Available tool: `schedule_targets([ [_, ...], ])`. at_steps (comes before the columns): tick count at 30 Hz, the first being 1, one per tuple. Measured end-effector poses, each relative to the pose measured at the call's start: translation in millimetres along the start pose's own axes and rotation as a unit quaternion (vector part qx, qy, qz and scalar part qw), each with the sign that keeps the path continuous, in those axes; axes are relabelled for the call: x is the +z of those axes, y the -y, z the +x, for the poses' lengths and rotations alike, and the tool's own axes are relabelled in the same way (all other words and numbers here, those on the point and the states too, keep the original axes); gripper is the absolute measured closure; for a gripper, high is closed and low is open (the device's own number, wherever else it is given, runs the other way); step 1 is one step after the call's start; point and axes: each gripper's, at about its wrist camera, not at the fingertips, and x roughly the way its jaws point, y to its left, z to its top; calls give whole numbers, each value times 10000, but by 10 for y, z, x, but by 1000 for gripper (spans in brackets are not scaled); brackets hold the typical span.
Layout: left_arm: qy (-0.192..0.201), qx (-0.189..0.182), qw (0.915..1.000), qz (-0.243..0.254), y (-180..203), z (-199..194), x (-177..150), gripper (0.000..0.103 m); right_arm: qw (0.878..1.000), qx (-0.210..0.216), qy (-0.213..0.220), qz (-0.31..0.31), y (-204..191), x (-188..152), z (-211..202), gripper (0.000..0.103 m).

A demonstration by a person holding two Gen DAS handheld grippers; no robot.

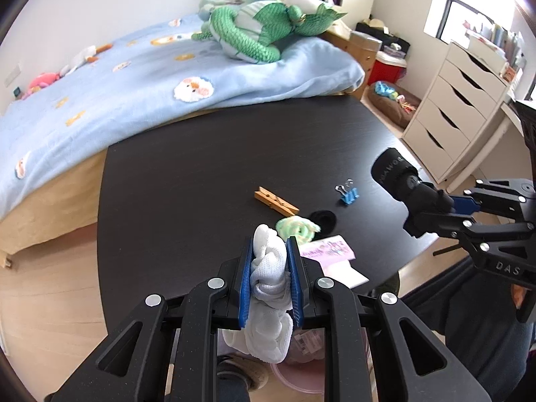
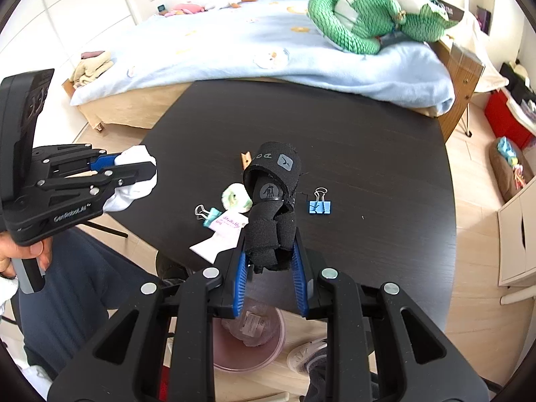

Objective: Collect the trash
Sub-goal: 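Carry the black bundle over the pink bin and open the right gripper while the left gripper holds the socks, then move the white socks over the pink bin and open the left gripper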

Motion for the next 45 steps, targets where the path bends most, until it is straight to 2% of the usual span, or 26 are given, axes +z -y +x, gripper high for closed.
schedule_targets([
  [9, 272, -179, 9995, 56, 177, -317, -194, 84, 9997, 148, 157, -134, -197, -224, -323, 79],
  [20, 428, -248, 9988, -10, 272, -536, -432, 84, 9991, 234, 99, -351, -462, -576, -542, 79],
  [27, 426, -309, 9986, -100, 290, -618, -590, 84, 9983, 397, -100, -413, -575, -777, -514, 78],
  [37, 377, -274, 9989, -79, 289, -636, -706, 84, 9969, 557, -247, -491, -680, -884, -427, 78],
  [39, 368, -275, 9989, -97, 278, -631, -711, 84, 9967, 578, -261, -516, -685, -877, -416, 73],
  [40, 371, -282, 9989, -96, 277, -632, -710, 84, 9966, 578, -262, -525, -686, -878, -412, 68],
  [41, 376, -281, 9989, -89, 279, -635, -708, 84, 9965, 579, -275, -528, -682, -878, -406, 54],
  [42, 380, -289, 9988, -84, 279, -636, -700, 84, 9967, 558, -275, -529, -676, -879, -402, 46],
  [43, 386, -300, 9988, -83, 277, -637, -700, 84, 9970, 515, -255, -521, -670, -881, -400, 34],
  [44, 389, -302, 9988, -74, 281, -637, -694, 84, 9975, 475, -228, -467, -649, -880, -398, 27],
  [45, 389, -312, 9987, -65, 280, -636, -692, 84, 9979, 459, -223, -408, -627, -874, -394, 23],
])
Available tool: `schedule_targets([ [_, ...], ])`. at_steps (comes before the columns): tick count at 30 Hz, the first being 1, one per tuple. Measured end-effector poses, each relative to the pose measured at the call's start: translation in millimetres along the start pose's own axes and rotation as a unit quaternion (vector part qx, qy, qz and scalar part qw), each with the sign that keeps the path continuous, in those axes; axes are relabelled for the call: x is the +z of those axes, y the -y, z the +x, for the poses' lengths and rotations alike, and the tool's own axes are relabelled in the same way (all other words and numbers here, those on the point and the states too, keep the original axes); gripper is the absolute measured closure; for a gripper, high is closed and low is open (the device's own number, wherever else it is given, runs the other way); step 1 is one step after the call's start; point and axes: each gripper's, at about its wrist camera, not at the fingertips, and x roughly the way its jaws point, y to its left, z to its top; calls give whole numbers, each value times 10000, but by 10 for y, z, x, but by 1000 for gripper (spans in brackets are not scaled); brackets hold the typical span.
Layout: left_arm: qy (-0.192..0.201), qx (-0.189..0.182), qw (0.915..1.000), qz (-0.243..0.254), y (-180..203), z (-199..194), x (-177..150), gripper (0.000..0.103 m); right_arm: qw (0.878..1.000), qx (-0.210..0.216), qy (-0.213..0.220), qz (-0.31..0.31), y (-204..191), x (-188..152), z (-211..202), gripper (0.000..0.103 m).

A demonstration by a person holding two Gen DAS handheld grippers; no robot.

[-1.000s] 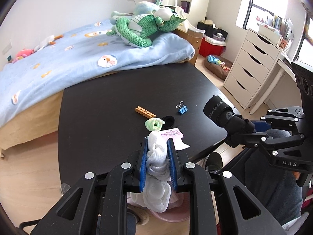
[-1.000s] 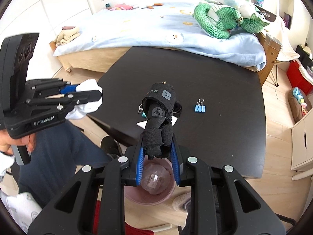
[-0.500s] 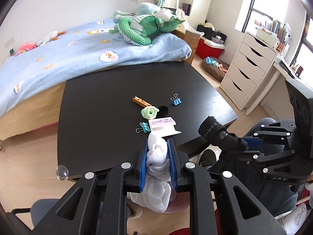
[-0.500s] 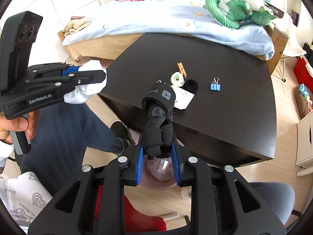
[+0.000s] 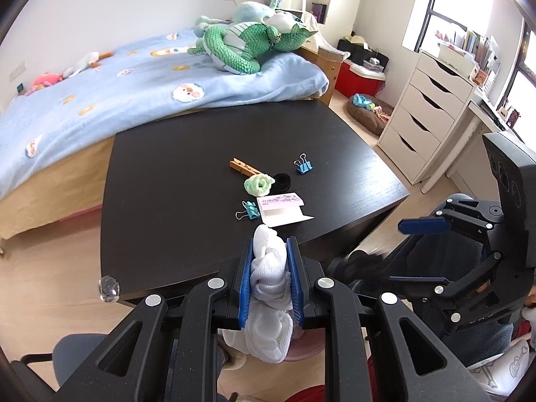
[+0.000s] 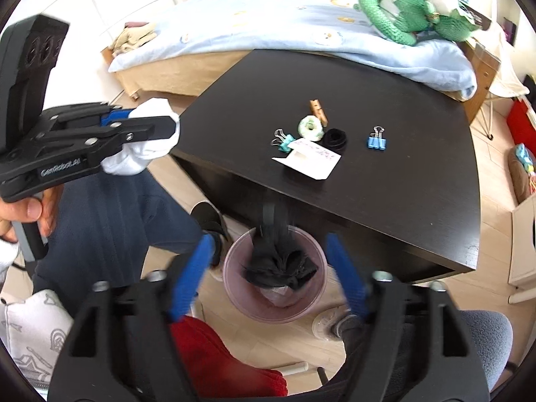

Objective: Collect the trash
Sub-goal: 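Move the white socks over the pink bin and open the left gripper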

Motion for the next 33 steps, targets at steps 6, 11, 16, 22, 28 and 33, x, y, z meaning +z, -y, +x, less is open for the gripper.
schedule_targets([
  [6, -37, -71, 10000, 55, 31, 11, -18, 83, 9995, -135, 130, 270, 108, 12, -30, 12],
  [11, -46, -97, 9999, 85, 56, 16, -19, 83, 9986, -172, 257, 433, 155, 18, -73, 10],
  [16, -79, -181, 9997, 165, 103, 28, -27, 83, 9981, -209, 312, 493, 176, 15, -101, 9],
  [22, -156, -275, 9992, 251, 188, 72, -56, 83, 9965, -469, 356, 586, 240, -6, -145, 9],
  [28, -196, -382, 9983, 399, 297, 99, -56, 83, 9940, -614, 453, 783, 358, -21, -212, 9],
  [33, -244, -443, 9976, 474, 363, 116, -51, 81, 9924, -665, 517, 902, 418, -39, -250, 9],
])
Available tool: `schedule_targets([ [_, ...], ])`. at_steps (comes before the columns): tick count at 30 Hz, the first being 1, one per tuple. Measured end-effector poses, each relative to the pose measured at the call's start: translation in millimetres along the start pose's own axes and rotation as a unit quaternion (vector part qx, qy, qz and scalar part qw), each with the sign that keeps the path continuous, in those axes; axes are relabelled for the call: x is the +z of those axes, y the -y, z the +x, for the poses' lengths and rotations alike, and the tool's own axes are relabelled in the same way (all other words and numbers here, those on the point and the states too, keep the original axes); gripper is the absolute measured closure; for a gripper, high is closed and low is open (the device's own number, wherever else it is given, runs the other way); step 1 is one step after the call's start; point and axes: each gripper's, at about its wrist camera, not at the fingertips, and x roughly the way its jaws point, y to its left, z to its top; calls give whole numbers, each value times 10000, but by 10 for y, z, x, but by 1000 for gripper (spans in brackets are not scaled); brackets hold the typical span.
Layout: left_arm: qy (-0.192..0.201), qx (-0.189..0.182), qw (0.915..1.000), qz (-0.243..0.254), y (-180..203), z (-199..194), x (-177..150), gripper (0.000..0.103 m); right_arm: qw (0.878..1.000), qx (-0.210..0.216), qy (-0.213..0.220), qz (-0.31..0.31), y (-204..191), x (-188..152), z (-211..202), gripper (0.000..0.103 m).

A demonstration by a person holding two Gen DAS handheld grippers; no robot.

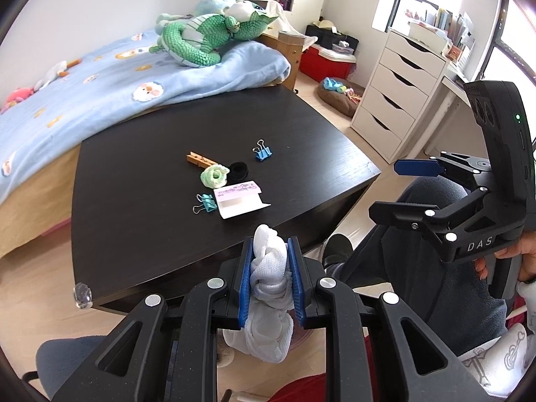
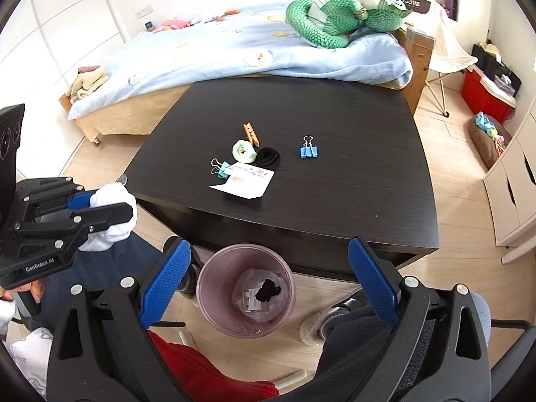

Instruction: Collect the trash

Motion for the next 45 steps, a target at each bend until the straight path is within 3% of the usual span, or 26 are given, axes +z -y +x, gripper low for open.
schedule_targets([
  [3, -44, -72, 10000, 27, 26, 23, 6, 77, 10000, -3, 24, 51, 32, -6, -9, 9],
  [5, -75, -60, 10000, 6, 21, 47, 2, 64, 10000, -2, 26, 71, 40, -11, -12, 9],
  [6, -72, -34, 10000, -20, 16, 56, 0, 48, 10000, -2, 27, 74, 42, -12, -14, 9],
  [9, -28, 25, 9999, -137, -17, 68, -16, 15, 10000, 1, 31, 73, 48, -14, -15, 9],
  [15, -6, 199, 9994, -283, -86, 69, -30, 8, 10000, -5, 8, 77, 53, -17, 1, 9],
  [23, 6, 371, 9983, -452, -176, 58, -23, 8, 10000, 16, -7, 42, 15, -13, 19, 5],
  [37, -48, 312, 9965, -780, -281, 154, 54, 8, 10000, -40, 85, -20, 11, 103, 28, 5],
  [45, -190, 174, 9913, -1288, -390, 415, 150, 8, 9996, -189, 201, 42, 123, 274, 70, 5],
])
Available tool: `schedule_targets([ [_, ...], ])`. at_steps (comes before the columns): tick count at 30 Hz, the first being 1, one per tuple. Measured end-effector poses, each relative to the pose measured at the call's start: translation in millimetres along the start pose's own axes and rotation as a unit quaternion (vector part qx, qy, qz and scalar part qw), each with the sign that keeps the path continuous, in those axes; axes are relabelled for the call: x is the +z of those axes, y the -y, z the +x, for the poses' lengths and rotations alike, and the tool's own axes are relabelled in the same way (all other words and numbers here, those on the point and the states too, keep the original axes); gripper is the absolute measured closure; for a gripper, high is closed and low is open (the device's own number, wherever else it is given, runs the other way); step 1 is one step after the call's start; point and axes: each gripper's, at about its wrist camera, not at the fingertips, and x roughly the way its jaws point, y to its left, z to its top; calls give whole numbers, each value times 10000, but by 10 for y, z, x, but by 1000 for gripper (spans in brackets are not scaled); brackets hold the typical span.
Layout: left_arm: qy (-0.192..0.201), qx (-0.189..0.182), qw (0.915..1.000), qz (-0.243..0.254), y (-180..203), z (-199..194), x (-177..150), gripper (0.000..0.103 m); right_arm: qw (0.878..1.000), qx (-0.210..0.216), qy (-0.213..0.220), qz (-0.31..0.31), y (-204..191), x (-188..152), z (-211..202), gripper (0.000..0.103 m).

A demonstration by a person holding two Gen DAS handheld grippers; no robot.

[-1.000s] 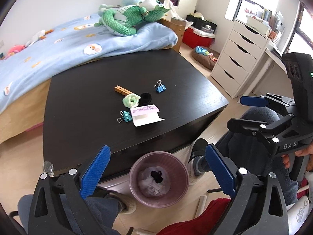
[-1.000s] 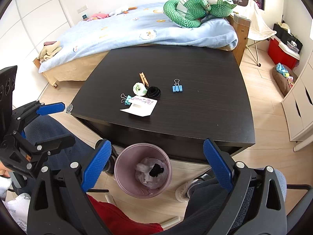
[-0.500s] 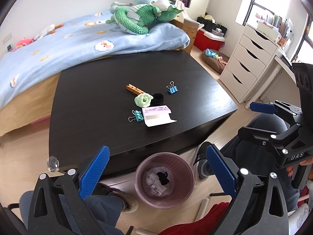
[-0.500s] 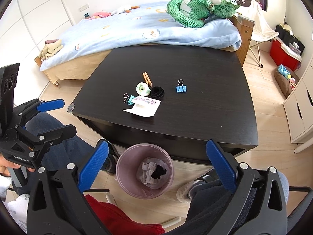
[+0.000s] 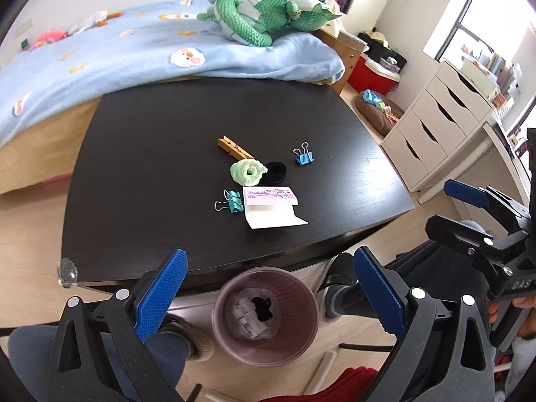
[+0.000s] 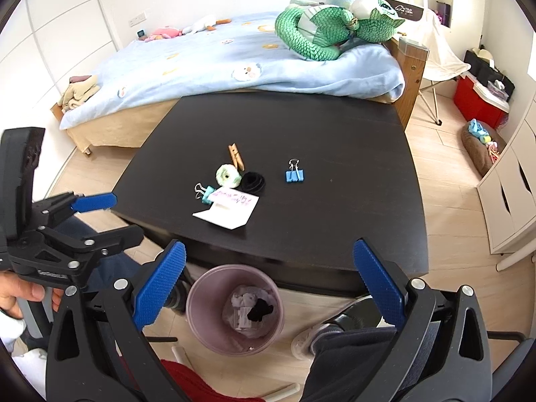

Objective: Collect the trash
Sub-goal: 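Reach the left gripper to the white-and-pink card and grasp it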

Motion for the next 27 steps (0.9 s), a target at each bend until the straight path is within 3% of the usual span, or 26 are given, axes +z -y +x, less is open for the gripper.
schedule_targets([
  [9, -324, -251, 9945, -963, -167, 402, 83, 8, 10000, -46, 52, 35, 68, 93, 57, 5],
  [18, -624, -604, 9714, -2212, -361, 789, 4, 8, 10000, -50, 26, 11, 84, 109, 113, 5],
  [23, -658, -776, 9600, -2610, -386, 933, -9, 8, 10000, -36, 15, 9, 104, 102, 147, 5],
  [25, -675, -826, 9554, -2755, -396, 988, -10, 19, 10000, -37, 5, 13, 115, 99, 163, 5],
  [27, -645, -827, 9540, -2810, -384, 1010, 15, 23, 10000, -38, -12, 10, 114, 84, 167, 5],
])
